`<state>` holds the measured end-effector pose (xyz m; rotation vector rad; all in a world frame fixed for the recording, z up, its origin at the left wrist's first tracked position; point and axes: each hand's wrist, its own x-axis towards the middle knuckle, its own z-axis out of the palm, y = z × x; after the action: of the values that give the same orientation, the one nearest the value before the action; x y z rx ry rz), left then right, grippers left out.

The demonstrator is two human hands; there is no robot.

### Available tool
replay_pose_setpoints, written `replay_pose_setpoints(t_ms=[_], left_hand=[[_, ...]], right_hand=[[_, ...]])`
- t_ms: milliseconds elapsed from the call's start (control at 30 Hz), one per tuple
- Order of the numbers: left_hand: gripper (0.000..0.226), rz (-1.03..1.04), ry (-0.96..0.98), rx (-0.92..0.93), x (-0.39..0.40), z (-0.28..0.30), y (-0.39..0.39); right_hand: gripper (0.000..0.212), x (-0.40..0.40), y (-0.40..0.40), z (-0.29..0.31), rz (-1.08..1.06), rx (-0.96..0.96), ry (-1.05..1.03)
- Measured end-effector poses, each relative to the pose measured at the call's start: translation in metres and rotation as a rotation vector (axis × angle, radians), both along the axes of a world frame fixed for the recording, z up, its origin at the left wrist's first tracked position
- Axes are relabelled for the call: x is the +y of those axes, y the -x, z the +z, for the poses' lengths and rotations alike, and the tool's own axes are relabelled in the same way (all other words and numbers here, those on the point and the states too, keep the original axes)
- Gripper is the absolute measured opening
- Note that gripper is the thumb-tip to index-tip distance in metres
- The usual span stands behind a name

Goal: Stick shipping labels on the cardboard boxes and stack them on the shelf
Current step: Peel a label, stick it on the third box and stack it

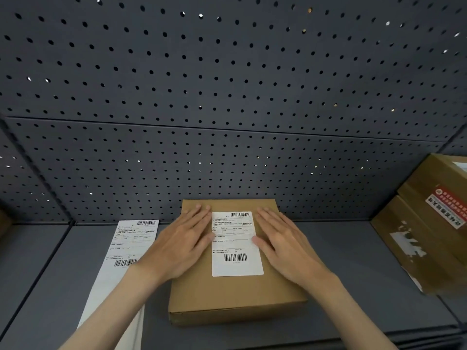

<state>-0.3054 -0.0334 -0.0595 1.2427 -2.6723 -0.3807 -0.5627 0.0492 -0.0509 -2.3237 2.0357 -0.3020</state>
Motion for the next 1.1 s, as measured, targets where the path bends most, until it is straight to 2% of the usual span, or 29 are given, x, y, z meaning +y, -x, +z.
replay_pose_setpoints(t_ms=[100,200,367,433,500,567,667,733,800,900,1000,1100], left_hand=[[0.067,-0.097,-0.036,0.081,0.042,0.007,0.004],[0.061,-0.186,0.058,0.083,0.072,-0.009,-0.002],[0.053,-0.185,0.172,0.082,0.077,-0.025,-0.027],[0.053,-0.161,0.175,0.149,0.078,-0.027,-0.037],[0.054,-0.052,0.102,0.297,0.082,-0.032,-0.049],[0.063,0.178,-0.101,0.528,0.088,-0.03,-0.055],[0.1,0.571,-0.539,0.922,0.09,-0.024,-0.053],[0.117,0.68,-0.735,1.005,0.088,-0.024,-0.048],[0.121,0.711,-0.855,1.025,0.09,-0.027,-0.04],[0.134,0.7,-0.895,1.081,0.099,-0.031,-0.021],[0.127,0.726,-1.011,1.249,0.107,-0.024,-0.007],[0.133,0.738,-1.003,1.33,0.115,-0.016,0.003]], right_hand=[[0.057,0.027,-0.019,-0.004,0.178,-0.102,0.006],[0.047,0.053,-0.034,-0.021,0.296,-0.125,0.031],[0.042,0.064,-0.028,-0.032,0.295,-0.083,0.184],[0.041,0.069,-0.02,-0.036,0.263,-0.064,0.264],[0.04,0.078,-0.01,-0.043,0.18,-0.126,0.33],[0.039,0.089,-0.002,-0.045,0.004,-0.34,0.343],[0.049,0.095,-0.003,-0.036,-0.453,-0.849,0.223],[0.055,0.091,-0.006,-0.03,-0.693,-1.191,0.065],[0.055,0.088,-0.01,-0.028,-0.769,-1.429,-0.087],[0.062,0.089,-0.021,-0.032,-0.791,-1.539,-0.153],[0.07,0.093,-0.027,-0.029,-0.789,-1.633,-0.106],[0.043,0.1,-0.017,-0.014,-0.759,-1.672,-0.074]])
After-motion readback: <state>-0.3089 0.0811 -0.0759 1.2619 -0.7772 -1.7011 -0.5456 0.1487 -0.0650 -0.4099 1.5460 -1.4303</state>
